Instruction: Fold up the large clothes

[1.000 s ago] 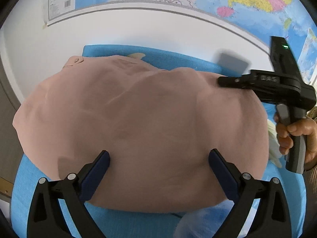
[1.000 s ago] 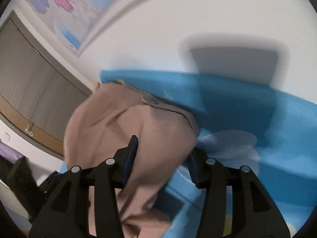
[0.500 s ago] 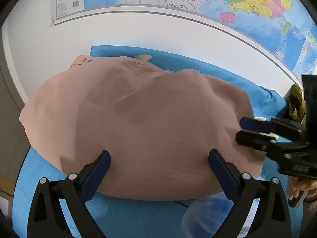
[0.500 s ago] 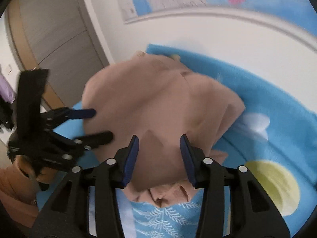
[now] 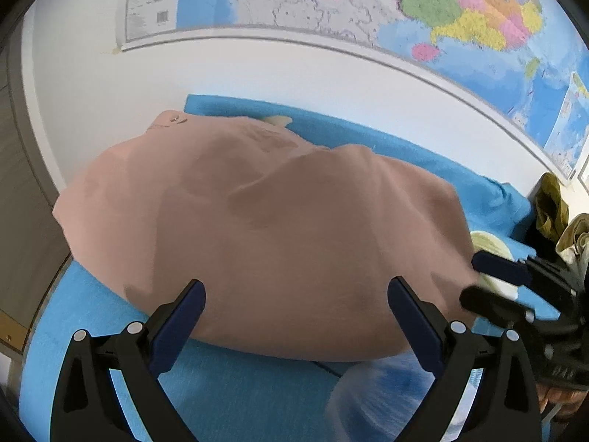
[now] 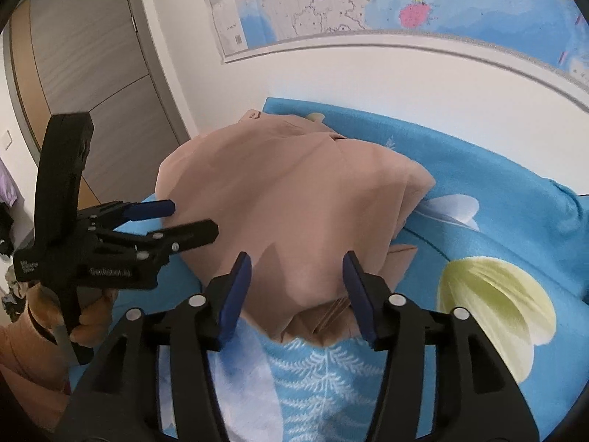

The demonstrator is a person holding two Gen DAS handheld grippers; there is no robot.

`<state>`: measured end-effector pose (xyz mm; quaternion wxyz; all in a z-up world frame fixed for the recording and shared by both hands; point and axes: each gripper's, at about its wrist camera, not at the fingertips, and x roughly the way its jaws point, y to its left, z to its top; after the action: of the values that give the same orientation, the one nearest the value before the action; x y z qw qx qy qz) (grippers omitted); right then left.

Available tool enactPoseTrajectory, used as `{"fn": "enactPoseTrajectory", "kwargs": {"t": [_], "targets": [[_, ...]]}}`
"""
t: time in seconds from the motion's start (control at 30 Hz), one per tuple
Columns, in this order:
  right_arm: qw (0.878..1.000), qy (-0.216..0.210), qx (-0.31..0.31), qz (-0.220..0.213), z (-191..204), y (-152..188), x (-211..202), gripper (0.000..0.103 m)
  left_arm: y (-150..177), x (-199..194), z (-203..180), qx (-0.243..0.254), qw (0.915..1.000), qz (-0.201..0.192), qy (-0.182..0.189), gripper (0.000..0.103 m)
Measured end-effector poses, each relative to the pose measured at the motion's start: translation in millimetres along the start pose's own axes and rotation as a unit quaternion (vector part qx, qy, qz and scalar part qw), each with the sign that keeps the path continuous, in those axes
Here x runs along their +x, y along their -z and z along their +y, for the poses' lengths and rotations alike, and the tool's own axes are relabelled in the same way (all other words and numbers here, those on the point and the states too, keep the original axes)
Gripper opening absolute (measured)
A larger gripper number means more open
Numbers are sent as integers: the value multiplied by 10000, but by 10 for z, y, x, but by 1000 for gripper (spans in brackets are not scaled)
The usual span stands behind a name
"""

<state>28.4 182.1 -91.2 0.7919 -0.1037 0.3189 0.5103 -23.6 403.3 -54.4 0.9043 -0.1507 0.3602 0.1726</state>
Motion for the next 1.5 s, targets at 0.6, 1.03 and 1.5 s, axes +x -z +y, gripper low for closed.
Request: {"fn": "enactPoseTrajectory", "kwargs": {"t": [0.6, 1.03, 1.5], "targets": [[9980, 286, -118, -551, 437, 299, -360, 96, 319, -570, 4, -234, 9972, -592, -400, 96], [9968, 369, -133, -700, 622, 504, -591, 97, 526, -809, -106, -94, 9959, -700, -566, 96], [9962, 357, -141, -784, 718, 606, -737, 97, 639, -980, -152, 45, 9941, -834, -688, 96]]}}
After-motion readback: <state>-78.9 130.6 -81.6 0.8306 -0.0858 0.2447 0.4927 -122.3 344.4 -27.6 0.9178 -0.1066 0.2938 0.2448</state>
